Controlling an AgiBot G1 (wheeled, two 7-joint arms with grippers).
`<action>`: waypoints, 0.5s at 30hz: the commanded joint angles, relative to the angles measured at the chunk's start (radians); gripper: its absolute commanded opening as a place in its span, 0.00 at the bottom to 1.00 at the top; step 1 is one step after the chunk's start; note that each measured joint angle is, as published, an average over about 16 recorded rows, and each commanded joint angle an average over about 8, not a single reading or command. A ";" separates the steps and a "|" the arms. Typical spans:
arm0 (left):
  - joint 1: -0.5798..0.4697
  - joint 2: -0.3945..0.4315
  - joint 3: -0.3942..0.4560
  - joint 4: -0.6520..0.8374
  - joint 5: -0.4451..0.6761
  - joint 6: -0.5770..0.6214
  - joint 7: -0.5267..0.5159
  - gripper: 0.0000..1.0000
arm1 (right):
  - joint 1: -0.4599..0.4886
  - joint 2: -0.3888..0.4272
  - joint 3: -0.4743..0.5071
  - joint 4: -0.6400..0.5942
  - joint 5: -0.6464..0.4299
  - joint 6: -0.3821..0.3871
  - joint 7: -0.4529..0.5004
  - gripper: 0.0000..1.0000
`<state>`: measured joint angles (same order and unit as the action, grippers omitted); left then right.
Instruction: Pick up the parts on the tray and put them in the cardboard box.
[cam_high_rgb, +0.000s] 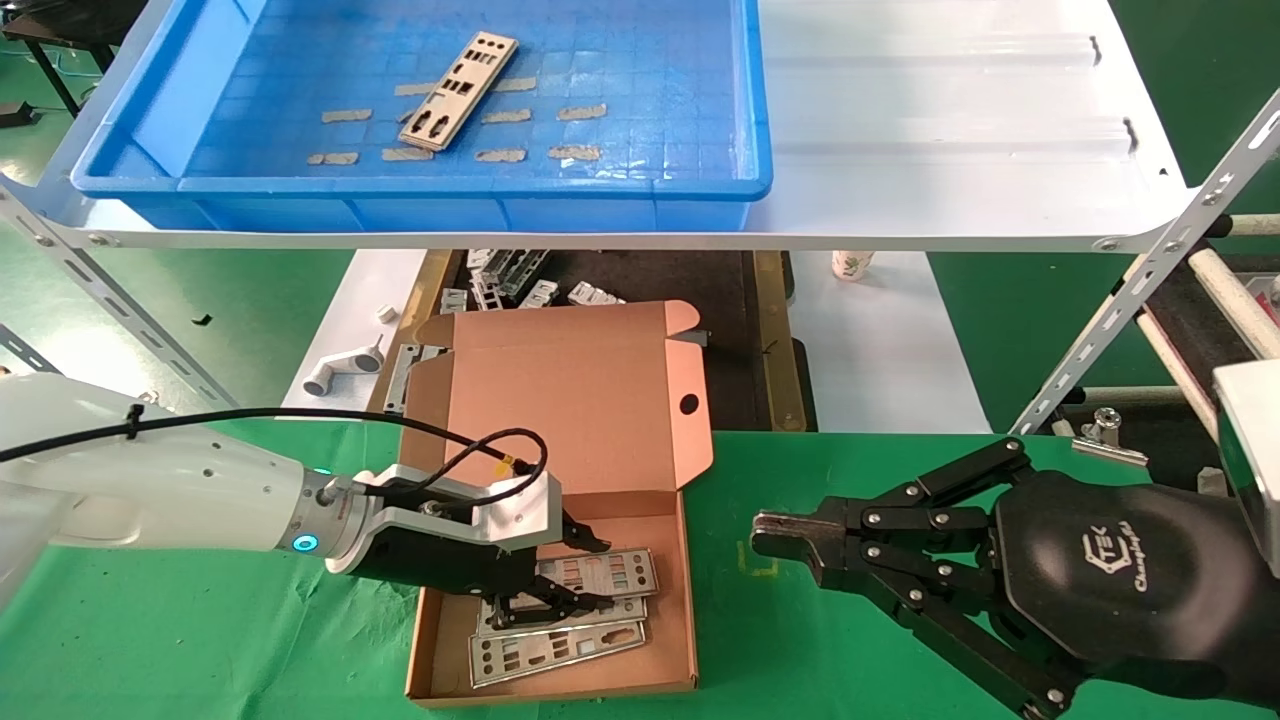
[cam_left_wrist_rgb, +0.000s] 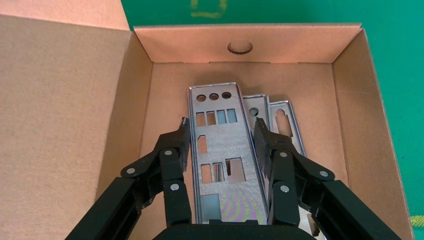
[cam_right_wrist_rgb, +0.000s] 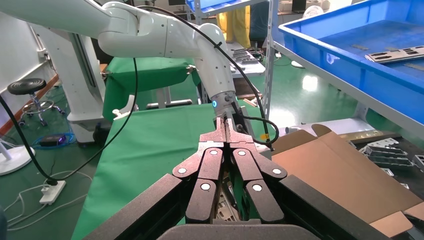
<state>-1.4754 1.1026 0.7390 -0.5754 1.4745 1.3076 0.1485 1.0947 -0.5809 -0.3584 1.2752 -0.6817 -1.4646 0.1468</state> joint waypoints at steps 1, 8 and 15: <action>-0.004 0.005 0.001 0.014 0.001 0.002 0.009 1.00 | 0.000 0.000 0.000 0.000 0.000 0.000 0.000 0.00; -0.027 -0.005 -0.012 0.041 -0.026 0.043 0.019 1.00 | 0.000 0.000 0.000 0.000 0.000 0.000 0.000 0.00; -0.055 -0.043 -0.048 0.045 -0.098 0.140 0.002 1.00 | 0.000 0.000 0.000 0.000 0.000 0.000 0.000 0.01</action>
<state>-1.5184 1.0612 0.6920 -0.5408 1.3816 1.4277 0.1495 1.0947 -0.5808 -0.3586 1.2752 -0.6816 -1.4645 0.1466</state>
